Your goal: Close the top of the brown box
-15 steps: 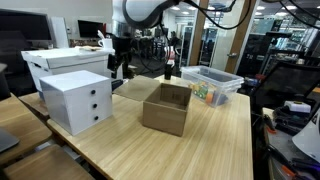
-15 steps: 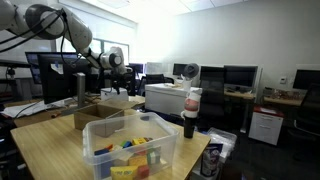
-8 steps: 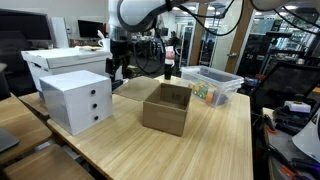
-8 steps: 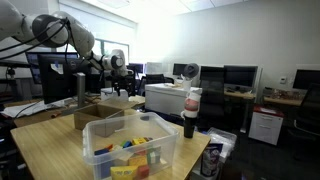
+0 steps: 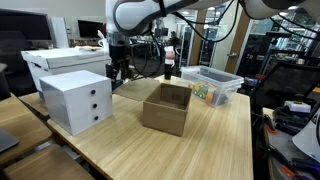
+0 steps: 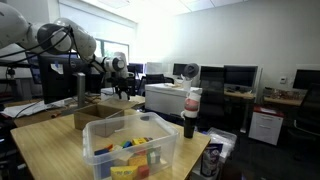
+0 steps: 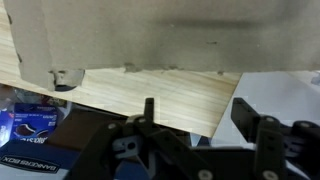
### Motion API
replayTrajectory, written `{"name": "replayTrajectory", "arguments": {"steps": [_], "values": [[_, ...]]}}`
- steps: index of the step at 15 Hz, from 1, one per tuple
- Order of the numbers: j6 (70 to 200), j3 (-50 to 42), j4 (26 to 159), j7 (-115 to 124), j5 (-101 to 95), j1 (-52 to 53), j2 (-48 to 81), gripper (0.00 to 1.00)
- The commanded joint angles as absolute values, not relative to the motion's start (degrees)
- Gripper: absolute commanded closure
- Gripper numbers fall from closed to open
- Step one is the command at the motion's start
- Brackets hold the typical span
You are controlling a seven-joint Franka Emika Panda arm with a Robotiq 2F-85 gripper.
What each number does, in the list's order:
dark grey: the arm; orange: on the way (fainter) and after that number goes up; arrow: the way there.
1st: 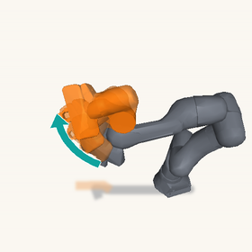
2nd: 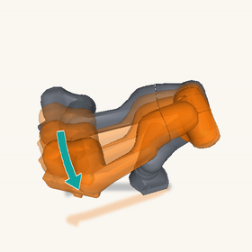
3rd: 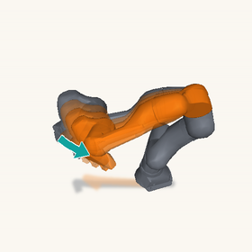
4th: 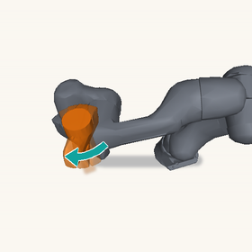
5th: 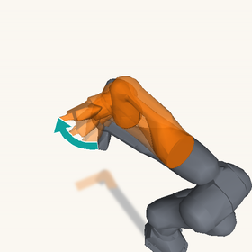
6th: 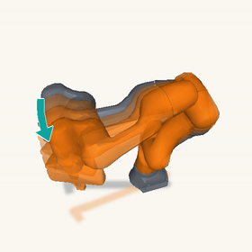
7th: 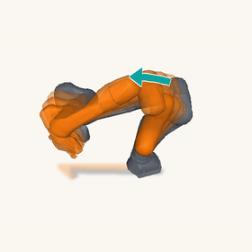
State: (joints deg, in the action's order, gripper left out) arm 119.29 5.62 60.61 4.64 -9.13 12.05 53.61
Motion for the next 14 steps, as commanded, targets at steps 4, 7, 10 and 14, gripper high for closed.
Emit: {"name": "replayTrajectory", "arguments": {"steps": [4,7,10,14], "values": [[114.7,4.7,57.0,2.7,-7.5,12.3,56.0,0.65],[108.4,4.1,55.4,4.0,-7.5,12.7,55.5,0.83],[103.0,3.7,53.4,4.4,-7.8,13.1,54.9,0.95],[98.5,4.8,51.3,5.7,-8.9,12.9,53.6,1.00]]}}
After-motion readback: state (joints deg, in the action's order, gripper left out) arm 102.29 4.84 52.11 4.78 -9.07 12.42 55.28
